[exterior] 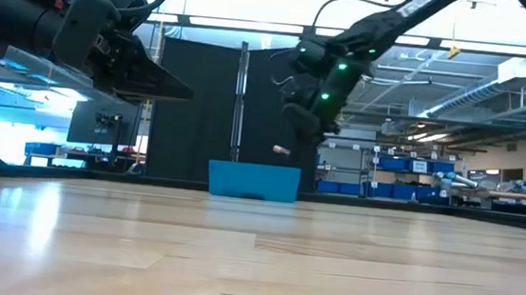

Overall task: Sort batteries
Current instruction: Put the black-brown battery into the blue bin

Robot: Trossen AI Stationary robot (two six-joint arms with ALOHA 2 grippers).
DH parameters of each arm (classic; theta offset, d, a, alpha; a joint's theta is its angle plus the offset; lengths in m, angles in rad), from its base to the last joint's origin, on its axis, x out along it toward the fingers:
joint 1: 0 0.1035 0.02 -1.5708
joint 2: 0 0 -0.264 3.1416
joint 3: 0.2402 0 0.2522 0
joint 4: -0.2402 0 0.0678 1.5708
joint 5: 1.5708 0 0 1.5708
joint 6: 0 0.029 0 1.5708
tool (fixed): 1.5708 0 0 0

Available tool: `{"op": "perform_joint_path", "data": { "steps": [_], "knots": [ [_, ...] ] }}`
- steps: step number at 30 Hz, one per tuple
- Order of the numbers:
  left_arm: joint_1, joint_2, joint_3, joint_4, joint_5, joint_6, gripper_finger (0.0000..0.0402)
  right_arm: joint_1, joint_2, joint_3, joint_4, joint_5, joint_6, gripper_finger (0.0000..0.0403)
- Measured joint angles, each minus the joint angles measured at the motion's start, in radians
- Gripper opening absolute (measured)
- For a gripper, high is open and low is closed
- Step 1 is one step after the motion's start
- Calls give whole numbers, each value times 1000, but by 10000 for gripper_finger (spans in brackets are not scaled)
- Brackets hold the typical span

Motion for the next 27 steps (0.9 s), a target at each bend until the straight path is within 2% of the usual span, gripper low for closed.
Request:
{"op": "perform_joint_path", "data": {
  "steps": [8, 17, 21, 27],
  "knots": [
    [1, 0, 0, -1, 0, 1, 6, -73, 193, 315, -199, -32, -53, 57],
    [1, 0, 0, 0, 0, 0, 6, -98, 401, 581, -446, -63, -51, 57],
    [1, 0, 0, 1, 0, 1, 6, -103, 457, 651, -481, -104, -46, 57],
    [1, 0, 0, 0, 0, 0, 6, -103, 486, 664, -507, -109, -36, 57]
  ]
}}
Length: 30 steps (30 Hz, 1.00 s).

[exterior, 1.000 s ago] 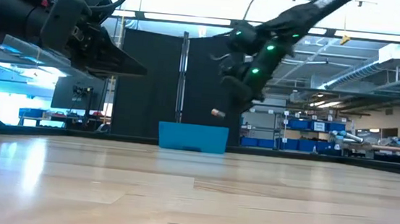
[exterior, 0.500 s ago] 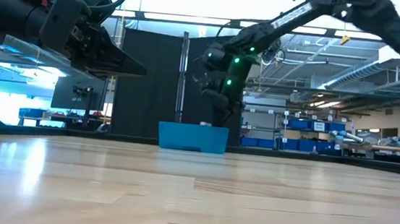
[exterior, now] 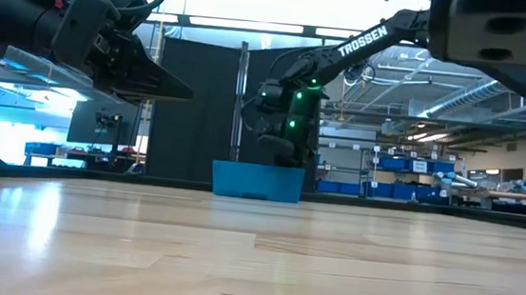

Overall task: Sort batteries
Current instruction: Put the black-brown battery into the blue bin, then return to Home Position

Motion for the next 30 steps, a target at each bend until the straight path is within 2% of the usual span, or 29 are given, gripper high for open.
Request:
{"op": "perform_joint_path", "data": {
  "steps": [3, 11, 17, 22, 27, 30],
  "knots": [
    [0, 0, 0, 0, 0, 0, 6, 0, -1, -3, -4, -1, 10, 60],
    [0, 0, 0, -4, 0, -1, 6, 0, -2, -2, 0, 3, 8, 116],
    [0, 0, 0, 0, 0, -7, 6, 11, -39, 34, -44, 49, -23, 123],
    [1, 0, 0, 2, 0, 16, 6, 49, -92, 35, -46, 60, -66, 97],
    [13, 0, 0, 6, 0, 26, 6, 94, -97, 28, -28, 59, -94, 18],
    [40, 0, 0, 4, 52, 36, 6, 126, -101, -13, 20, 58, -113, 13]
  ]
}}
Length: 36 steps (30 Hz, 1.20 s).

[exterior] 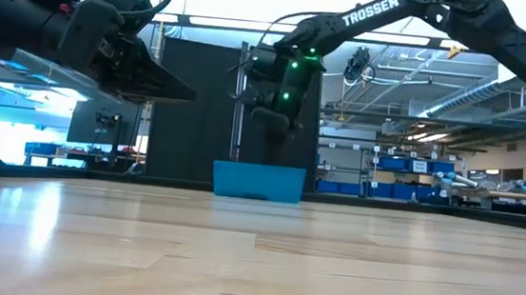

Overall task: Sort batteries
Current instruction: Return to Home Position

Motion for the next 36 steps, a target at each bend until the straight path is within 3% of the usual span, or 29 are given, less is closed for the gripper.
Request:
{"op": "perform_joint_path", "data": {
  "steps": [3, 7, 23, 29, 36],
  "knots": [
    [39, 0, 0, 23, 83, 14, 6, 36, -28, -63, 54, -9, 4, 8],
    [79, 0, 1, 35, 91, 15, 6, 79, -119, -219, 209, -7, -3, 7],
    [197, 0, 1, 122, 257, 51, 6, 180, -681, -1162, 1010, -24, 139, 2],
    [260, 0, 20, 149, 339, 126, 6, 238, -878, -1422, 1186, -14, 203, 3],
    [321, 0, 64, 154, 437, 172, 6, 306, -1105, -1639, 1280, 99, 259, 3]
  ]
}}
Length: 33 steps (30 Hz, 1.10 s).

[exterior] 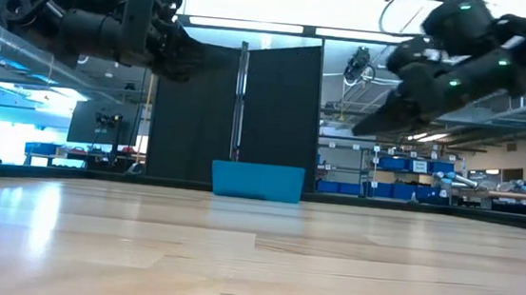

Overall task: Sort batteries
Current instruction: Return to Home Position

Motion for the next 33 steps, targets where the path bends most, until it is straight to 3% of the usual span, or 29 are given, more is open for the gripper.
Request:
{"op": "perform_joint_path", "data": {
  "steps": [6, 14, 33],
  "knots": [
    [11, 0, 0, 9, 8, 20, 6, 21, -158, -125, 101, 6, -17, 3],
    [11, 0, 0, 11, 8, 7, 6, 21, -260, -217, 222, -55, -99, 3],
    [72, -46, -11, 11, 52, 5, 6, 30, -659, -394, 191, -48, -104, 3]
  ]
}}
